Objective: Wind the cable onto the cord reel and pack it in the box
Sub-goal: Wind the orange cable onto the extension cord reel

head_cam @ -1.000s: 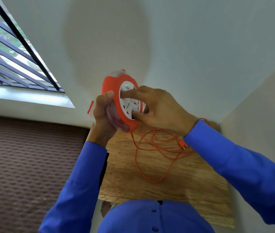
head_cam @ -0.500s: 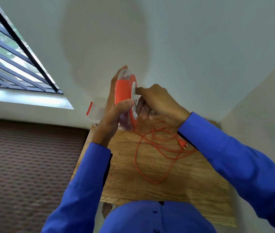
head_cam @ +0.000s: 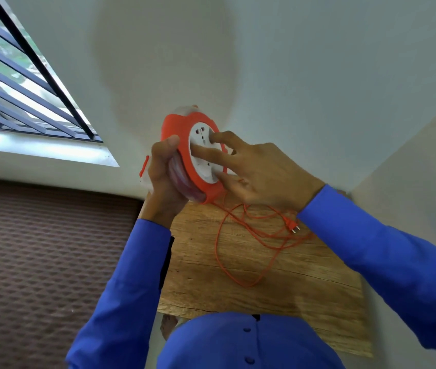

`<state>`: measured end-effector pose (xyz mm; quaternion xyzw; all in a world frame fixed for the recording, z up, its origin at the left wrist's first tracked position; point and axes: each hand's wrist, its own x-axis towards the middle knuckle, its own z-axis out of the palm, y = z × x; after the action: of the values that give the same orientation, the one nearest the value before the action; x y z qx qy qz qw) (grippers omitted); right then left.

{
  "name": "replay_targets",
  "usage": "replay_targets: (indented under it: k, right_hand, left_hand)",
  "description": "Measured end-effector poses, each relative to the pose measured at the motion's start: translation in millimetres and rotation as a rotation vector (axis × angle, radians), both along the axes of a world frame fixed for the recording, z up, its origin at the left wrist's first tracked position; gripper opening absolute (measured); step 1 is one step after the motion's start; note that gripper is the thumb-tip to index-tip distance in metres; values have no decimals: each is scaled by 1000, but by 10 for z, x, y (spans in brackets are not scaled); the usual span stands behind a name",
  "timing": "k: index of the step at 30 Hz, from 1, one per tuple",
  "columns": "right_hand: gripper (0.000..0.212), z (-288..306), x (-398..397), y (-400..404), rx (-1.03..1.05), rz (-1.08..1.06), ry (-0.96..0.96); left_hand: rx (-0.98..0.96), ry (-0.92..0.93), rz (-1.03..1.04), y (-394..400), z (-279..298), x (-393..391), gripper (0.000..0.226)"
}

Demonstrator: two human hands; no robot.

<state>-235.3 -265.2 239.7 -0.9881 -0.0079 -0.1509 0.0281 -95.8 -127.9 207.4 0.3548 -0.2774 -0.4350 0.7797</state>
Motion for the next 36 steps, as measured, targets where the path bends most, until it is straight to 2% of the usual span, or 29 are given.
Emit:
replay_targets:
  k: [3,6,8,11,13,16,19,20,22,24,25,26,28,31,34,36]
  right_hand:
    - [56,68,37,-81,10,-37,-22]
    - [59,90,94,-74,372,-172,-122]
    - [52,115,140,-59,618,-243,-174]
    - [40,134,189,-84,699,-323,-226]
    - [49,116,197,-77,774,-350,-227]
    - [70,70,182,-72,961,-453,-157]
    - [73,91,138,-74,1252,-516,64]
    - [73,90,120,-65,1234,-509,66]
    - [68,55,75,-25,931,-494,-76]
    - [46,17,2,29,528,-444,-237]
    - [32,6,-37,55,411,-386,-264]
    - [27,5,-74,67,351,-312,-251]
    - [39,-19,-134,25,294,-156,-187]
    - [49,-20,-190,-57,72,-42,-115]
    - [52,-20,-199,-113,59,-26,-46]
    - [54,-22,-176,-120,95,-49,-80]
  left_hand:
    - [-6,17,-61,-45,14,-51,70]
    - [19,-49,-49,-84,58,-77,67]
    - [35,-76,-31,-94,88,-97,66]
    - [50,-137,15,-91,99,-117,62]
    - [53,-177,14,-88,83,-122,59]
    - [77,-179,16,-107,77,-157,59]
    - [53,-227,10,-106,76,-197,67]
    - [3,-255,2,-94,82,-209,61]
    - [-10,-281,-56,-144,110,-206,44]
    - [15,-198,-15,-148,122,-221,52]
    - [-3,-156,4,-151,91,-213,57]
    - [-24,-130,11,-163,65,-201,59]
    - [-36,-71,21,-166,63,-191,64]
    - [-12,-19,0,-150,44,-189,68]
    - [-11,-33,-38,-131,29,-235,70]
    - [-11,-21,-36,-130,37,-261,74]
